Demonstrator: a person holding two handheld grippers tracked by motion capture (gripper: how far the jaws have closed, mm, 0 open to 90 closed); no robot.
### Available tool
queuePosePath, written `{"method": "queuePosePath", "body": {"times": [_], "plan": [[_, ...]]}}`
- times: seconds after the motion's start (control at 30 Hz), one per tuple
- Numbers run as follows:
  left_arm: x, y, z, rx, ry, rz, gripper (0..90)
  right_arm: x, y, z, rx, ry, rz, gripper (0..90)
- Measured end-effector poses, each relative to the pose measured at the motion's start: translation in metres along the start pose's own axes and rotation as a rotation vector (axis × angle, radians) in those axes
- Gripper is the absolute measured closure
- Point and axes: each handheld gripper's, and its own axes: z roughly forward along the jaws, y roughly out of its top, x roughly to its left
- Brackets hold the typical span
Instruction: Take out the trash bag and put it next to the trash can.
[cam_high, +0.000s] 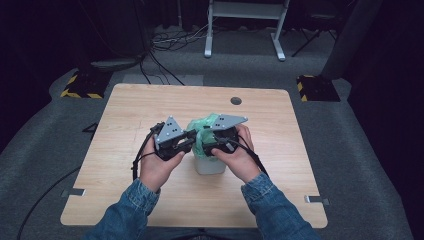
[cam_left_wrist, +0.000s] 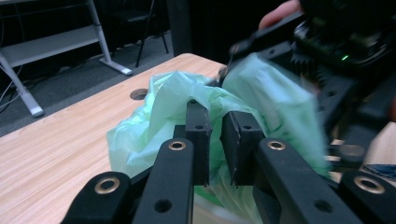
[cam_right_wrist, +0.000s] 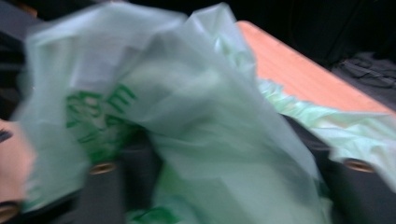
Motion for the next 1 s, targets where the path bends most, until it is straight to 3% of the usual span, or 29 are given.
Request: {"method": "queuePosePath", "body": {"times": [0.07, 0.13, 0.23, 0.33, 0.4, 0.57, 0.73, 1.0], "plan": [[-0.001, 0.001, -0.001, -0.009, -0.001, 0.005, 80.2, 0.002, 0.001, 0.001, 0.029, 0.008, -0.027, 65.3], [-0.001, 0.002, -0.004, -0.018, 0.003, 0.008, 79.5, 0.005, 0.003, 0.001, 0.039, 0.014, -0.043, 78.5], [0.000, 0.001, -0.008, -0.038, 0.017, 0.004, 75.9, 0.006, 0.004, -0.001, 0.033, 0.012, -0.042, 88.2], [0.002, -0.001, -0.013, -0.051, 0.059, 0.017, 67.8, 0.004, 0.005, -0.003, 0.015, 0.017, -0.012, 89.3], [0.003, -0.002, -0.016, -0.063, 0.088, 0.011, 57.3, 0.003, 0.005, -0.005, 0.003, 0.014, 0.001, 89.5], [0.007, -0.008, -0.023, -0.068, 0.122, -0.005, 46.6, 0.002, 0.005, -0.010, -0.021, 0.010, 0.020, 89.7], [0.013, -0.015, -0.033, -0.082, 0.159, -0.026, 41.5, 0.000, 0.007, -0.016, -0.051, 0.003, 0.039, 89.7], [0.021, -0.030, -0.043, -0.039, 0.180, -0.035, 40.7, -0.002, 0.014, -0.028, -0.082, -0.019, 0.033, 89.7]]}}
